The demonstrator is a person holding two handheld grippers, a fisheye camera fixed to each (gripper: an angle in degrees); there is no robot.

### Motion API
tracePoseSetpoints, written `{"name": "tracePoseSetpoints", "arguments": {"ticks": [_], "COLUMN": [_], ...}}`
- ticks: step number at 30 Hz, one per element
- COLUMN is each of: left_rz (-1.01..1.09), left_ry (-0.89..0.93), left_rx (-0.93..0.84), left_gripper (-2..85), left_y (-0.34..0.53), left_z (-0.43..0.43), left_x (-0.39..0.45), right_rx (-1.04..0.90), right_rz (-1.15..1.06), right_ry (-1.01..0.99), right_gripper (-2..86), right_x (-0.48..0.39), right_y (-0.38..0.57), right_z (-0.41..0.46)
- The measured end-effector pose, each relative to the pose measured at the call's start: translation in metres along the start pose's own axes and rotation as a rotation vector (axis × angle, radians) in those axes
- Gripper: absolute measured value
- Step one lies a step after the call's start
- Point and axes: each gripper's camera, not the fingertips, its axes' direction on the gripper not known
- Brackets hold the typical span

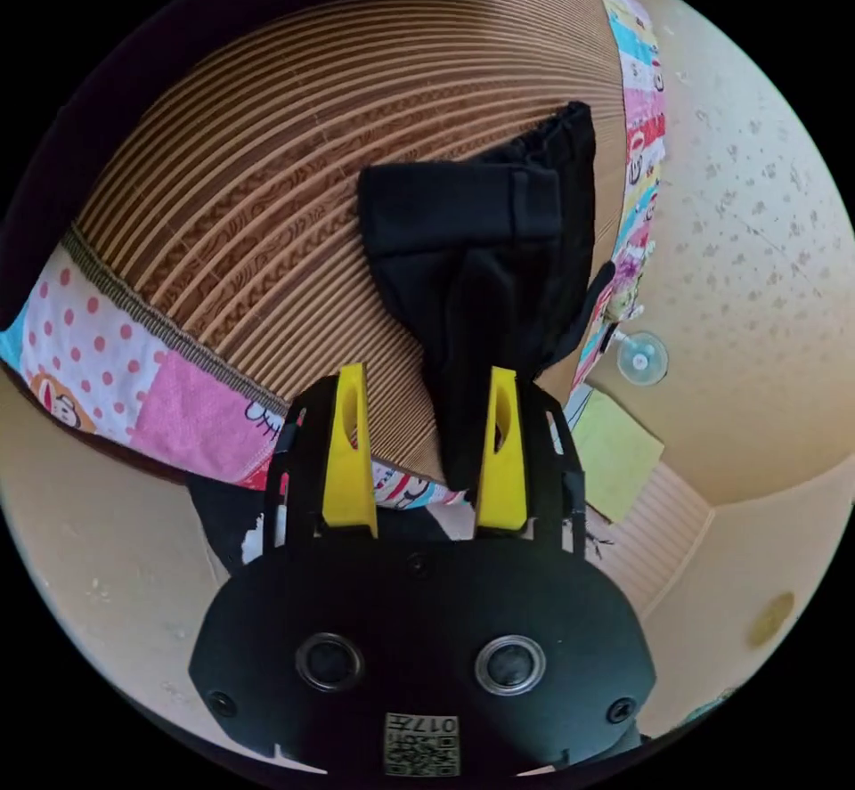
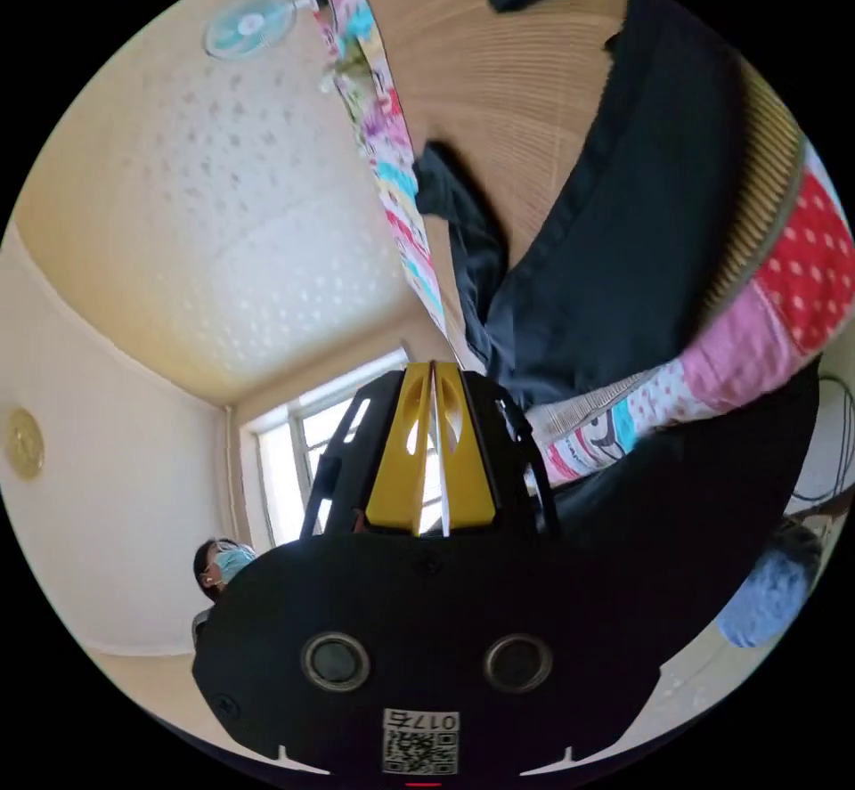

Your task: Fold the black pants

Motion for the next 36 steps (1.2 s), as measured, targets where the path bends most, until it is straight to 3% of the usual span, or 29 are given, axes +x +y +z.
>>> {"name": "tracePoseSetpoints", "arguments": {"ticks": [3,6,8,12,17,20,22,26,28,31,36], "left_rz": [-0.06,0.001,0.052,0.171,0.008,-0.081,-0.182,-0.309,-0.36,-0.416,-0.438], "left_ry": [0.083,0.151,0.16,-0.055,-0.153,-0.124,-0.094,-0.089,-0.101,-0.137,-0.199], "left_rx": [0.034,0.01,-0.004,0.03,0.196,0.219,0.219,0.263,0.28,0.298,0.312], "left_gripper": [11.8,4.4,4.0,3.8,5.3,7.6,7.8,7.8,7.6,7.0,6.5], "left_y": [-0.017,-0.017,-0.008,0.041,0.124,0.173,0.213,0.28,0.318,0.359,0.408], "left_z": [0.001,0.005,-0.004,-0.057,-0.112,-0.129,-0.137,-0.15,-0.157,-0.168,-0.177], "left_x": [0.002,0.012,0.016,0.011,-0.039,-0.077,-0.106,-0.132,-0.14,-0.143,-0.138], "right_rx": [0.134,0.224,0.279,0.382,0.419,0.196,-0.081,-0.449,-0.608,-0.714,-0.785], "right_rz": [0.012,0.081,0.132,0.208,0.147,0.085,0.003,-0.175,-0.325,-0.515,-0.669], "right_ry": [-0.026,-0.021,-0.02,-0.034,0.187,0.402,0.604,0.859,1.028,1.274,1.482], "right_gripper": [0.4,0.3,0.3,0.3,0.3,0.5,1.0,3.2,9.0,19.5,21.8], "right_x": [0.006,0.021,0.032,0.046,0.012,-0.014,-0.034,-0.06,-0.078,-0.095,-0.096], "right_y": [0.035,0.065,0.077,0.073,0.016,-0.055,-0.116,-0.178,-0.2,-0.214,-0.223], "right_z": [-0.045,-0.071,-0.081,-0.087,-0.049,0.015,0.096,0.237,0.326,0.421,0.512]}}
